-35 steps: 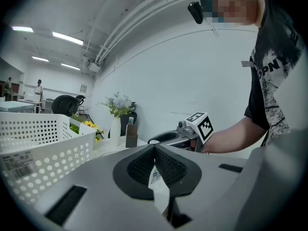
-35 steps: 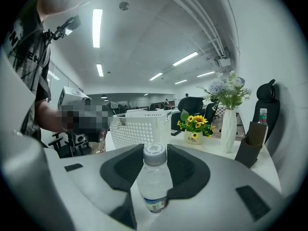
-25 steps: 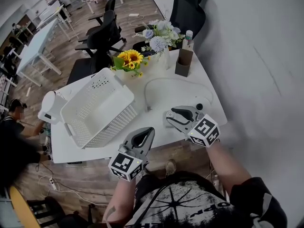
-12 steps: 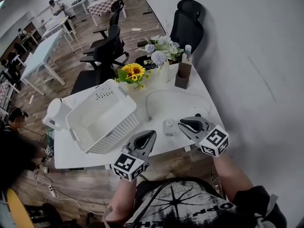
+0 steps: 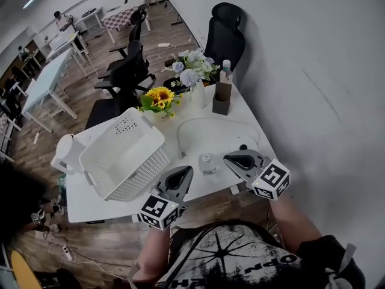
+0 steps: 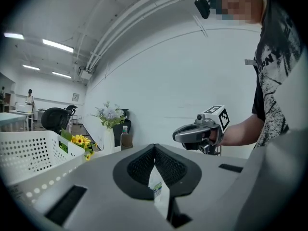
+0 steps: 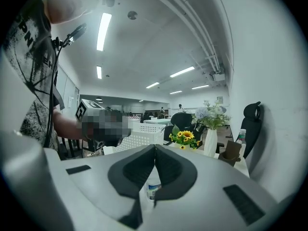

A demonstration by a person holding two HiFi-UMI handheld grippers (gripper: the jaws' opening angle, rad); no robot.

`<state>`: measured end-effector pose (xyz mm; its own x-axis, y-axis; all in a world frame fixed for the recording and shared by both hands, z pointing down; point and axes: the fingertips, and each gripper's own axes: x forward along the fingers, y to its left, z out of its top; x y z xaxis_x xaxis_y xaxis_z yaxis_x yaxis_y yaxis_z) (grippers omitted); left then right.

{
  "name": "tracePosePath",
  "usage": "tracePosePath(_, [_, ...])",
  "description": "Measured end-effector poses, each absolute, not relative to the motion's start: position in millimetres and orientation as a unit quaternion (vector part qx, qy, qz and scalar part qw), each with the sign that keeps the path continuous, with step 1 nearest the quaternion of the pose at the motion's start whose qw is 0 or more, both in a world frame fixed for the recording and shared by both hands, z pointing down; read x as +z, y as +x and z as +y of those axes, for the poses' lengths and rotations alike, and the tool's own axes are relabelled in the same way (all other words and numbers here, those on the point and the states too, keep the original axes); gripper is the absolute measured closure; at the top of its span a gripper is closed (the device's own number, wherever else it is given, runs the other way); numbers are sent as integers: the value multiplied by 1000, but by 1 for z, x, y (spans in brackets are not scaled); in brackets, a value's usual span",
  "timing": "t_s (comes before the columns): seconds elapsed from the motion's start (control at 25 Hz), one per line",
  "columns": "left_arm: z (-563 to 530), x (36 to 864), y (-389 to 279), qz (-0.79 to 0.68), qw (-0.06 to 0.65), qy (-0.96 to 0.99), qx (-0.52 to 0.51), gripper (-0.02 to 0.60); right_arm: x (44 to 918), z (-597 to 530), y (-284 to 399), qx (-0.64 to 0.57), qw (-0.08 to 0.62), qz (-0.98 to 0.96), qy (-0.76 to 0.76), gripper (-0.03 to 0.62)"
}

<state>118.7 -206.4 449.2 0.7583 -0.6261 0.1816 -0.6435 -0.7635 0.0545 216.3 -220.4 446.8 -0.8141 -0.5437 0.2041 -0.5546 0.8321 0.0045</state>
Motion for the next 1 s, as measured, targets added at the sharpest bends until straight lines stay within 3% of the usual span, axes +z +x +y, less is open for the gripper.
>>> tracePosePath(1.0, [-205, 457, 122, -339, 60, 935, 89, 571, 464, -216, 208, 15, 128, -951, 282, 572])
